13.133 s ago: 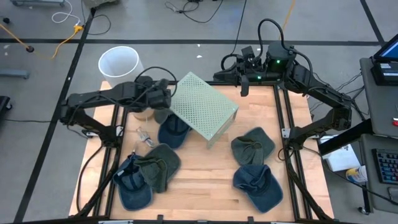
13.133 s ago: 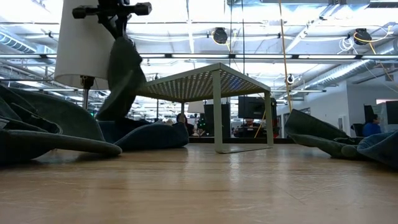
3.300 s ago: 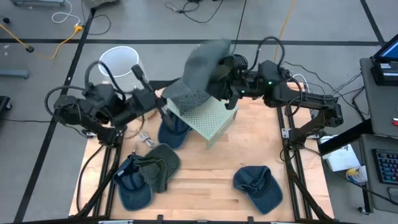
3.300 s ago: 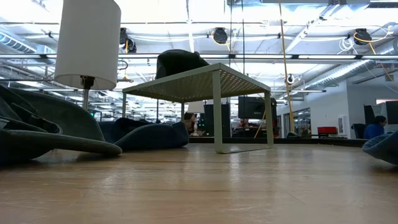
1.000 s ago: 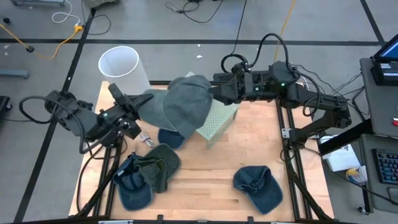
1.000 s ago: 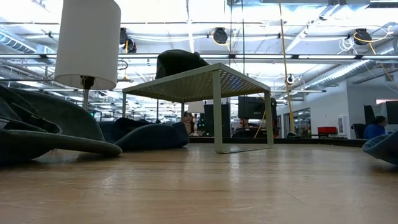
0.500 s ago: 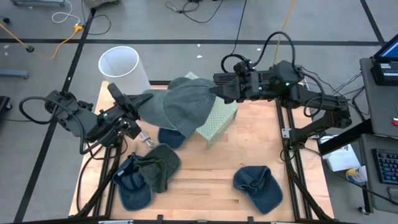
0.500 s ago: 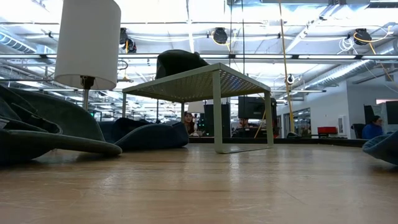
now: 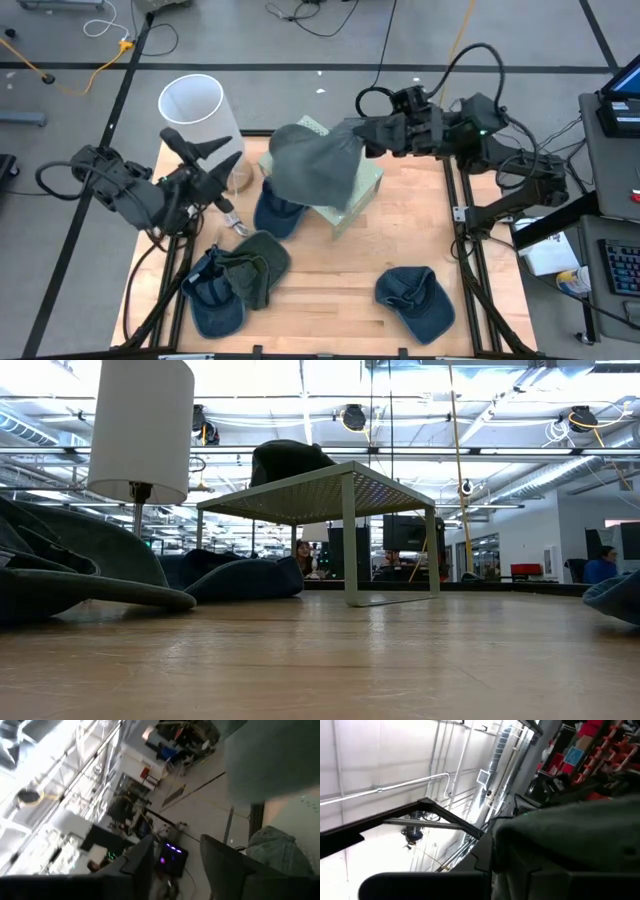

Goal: Pick & Place hat
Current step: Stack the right black cap on top of the black cap on the shelf

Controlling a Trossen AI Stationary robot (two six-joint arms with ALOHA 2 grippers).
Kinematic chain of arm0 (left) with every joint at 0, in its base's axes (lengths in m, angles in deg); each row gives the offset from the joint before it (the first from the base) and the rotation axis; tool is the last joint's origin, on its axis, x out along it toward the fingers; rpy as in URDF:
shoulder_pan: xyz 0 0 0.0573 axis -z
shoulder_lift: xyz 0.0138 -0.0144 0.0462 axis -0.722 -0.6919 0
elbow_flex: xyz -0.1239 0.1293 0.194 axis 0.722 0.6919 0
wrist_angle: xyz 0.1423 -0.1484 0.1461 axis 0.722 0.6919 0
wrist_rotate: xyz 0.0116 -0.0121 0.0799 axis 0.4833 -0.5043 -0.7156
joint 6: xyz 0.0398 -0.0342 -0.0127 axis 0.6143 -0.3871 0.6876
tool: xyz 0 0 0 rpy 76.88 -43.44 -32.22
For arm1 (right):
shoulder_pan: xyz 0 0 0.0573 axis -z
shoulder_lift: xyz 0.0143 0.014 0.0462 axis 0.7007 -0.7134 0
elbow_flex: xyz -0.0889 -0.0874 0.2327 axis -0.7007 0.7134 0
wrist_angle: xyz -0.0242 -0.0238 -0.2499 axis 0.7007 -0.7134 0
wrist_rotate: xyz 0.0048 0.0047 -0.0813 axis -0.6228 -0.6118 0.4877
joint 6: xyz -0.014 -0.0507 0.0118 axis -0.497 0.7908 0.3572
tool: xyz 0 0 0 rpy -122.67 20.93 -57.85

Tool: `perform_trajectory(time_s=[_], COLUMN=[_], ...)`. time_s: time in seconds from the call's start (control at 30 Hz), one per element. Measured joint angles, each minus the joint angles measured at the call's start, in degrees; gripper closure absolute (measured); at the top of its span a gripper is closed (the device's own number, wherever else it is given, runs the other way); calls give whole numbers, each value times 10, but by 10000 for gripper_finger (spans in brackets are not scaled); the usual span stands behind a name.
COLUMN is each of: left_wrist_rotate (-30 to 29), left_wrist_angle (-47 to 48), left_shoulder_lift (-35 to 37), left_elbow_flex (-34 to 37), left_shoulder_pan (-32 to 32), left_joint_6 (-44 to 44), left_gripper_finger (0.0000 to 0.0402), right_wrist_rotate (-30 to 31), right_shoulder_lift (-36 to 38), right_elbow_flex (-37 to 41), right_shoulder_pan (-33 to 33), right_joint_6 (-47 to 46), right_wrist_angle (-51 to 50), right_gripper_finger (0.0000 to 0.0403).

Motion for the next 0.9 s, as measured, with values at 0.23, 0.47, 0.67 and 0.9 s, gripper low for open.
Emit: perform_trajectory(time_s=[0.23, 0.47, 0.67, 0.9], left_wrist_rotate=[-6, 9, 12, 1], left_wrist_angle=[50, 51, 51, 51], left_shoulder_lift=[0, 0, 0, 0], left_elbow_flex=[0, 0, 0, 0], left_shoulder_pan=[0, 0, 0, 0], left_joint_6=[-150, -239, -295, -316], left_gripper_finger=[188, 170, 177, 197], right_wrist_rotate=[54, 129, 261, 356], right_shoulder_lift=[24, 29, 12, -35], right_elbow_flex=[0, 0, 0, 0], right_shoulder_pan=[0, 0, 4, 36], right_joint_6=[22, 45, 113, 165], right_wrist_angle=[-5, -17, -30, -14], right_gripper_finger=[386, 386, 386, 386])
